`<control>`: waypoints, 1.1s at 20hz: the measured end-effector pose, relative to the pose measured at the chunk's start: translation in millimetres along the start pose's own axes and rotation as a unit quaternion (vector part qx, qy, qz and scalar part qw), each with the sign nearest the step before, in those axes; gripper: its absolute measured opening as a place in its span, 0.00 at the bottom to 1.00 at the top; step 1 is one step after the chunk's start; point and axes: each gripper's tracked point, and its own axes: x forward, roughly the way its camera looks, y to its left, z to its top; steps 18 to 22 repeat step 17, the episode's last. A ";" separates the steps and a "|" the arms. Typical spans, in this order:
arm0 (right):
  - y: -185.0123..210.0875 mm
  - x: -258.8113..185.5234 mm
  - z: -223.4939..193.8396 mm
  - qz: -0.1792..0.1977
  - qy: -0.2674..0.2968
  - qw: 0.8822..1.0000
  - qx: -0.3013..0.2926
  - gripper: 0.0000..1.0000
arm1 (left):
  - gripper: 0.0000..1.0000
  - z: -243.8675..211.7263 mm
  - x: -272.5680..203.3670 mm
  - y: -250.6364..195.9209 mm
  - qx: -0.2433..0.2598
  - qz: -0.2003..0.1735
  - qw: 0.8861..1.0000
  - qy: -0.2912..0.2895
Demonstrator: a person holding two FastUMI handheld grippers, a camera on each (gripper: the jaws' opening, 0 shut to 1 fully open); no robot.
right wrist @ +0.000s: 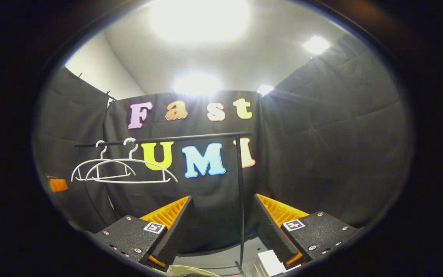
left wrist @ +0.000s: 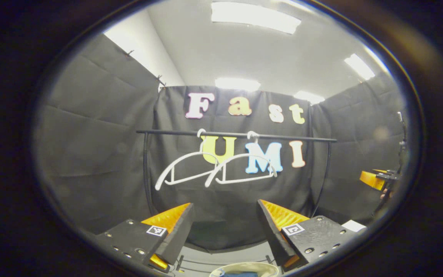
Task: Grasp the clothes on the hanger with both hands and then place them into the laundry hamper below.
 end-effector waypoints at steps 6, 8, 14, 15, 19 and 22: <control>-28.9 -22.9 7.6 -0.041 -0.006 0.999 -0.010 0.95 | 0.98 22.3 -9.6 37.9 0.006 0.029 0.999 -0.041; -37.1 -22.2 7.7 -0.052 -0.007 0.999 -0.011 0.95 | 0.98 20.3 -6.1 45.8 0.008 0.039 0.998 -0.044; -25.8 -20.4 11.9 -0.047 -0.016 0.999 -0.006 0.95 | 0.98 3.0 -8.1 45.0 -0.021 0.021 0.998 -0.046; -23.2 -20.4 11.3 -0.044 -0.013 0.999 -0.008 0.95 | 0.98 -0.8 -9.1 46.7 -0.023 0.021 0.998 -0.046; -20.3 -16.9 12.7 -0.040 -0.010 0.999 -0.014 0.95 | 0.98 -8.2 -13.6 56.4 -0.027 0.034 0.998 -0.041; -20.3 -16.9 12.7 -0.040 -0.010 0.999 -0.014 0.95 | 0.98 -8.2 -13.6 56.4 -0.027 0.034 0.998 -0.041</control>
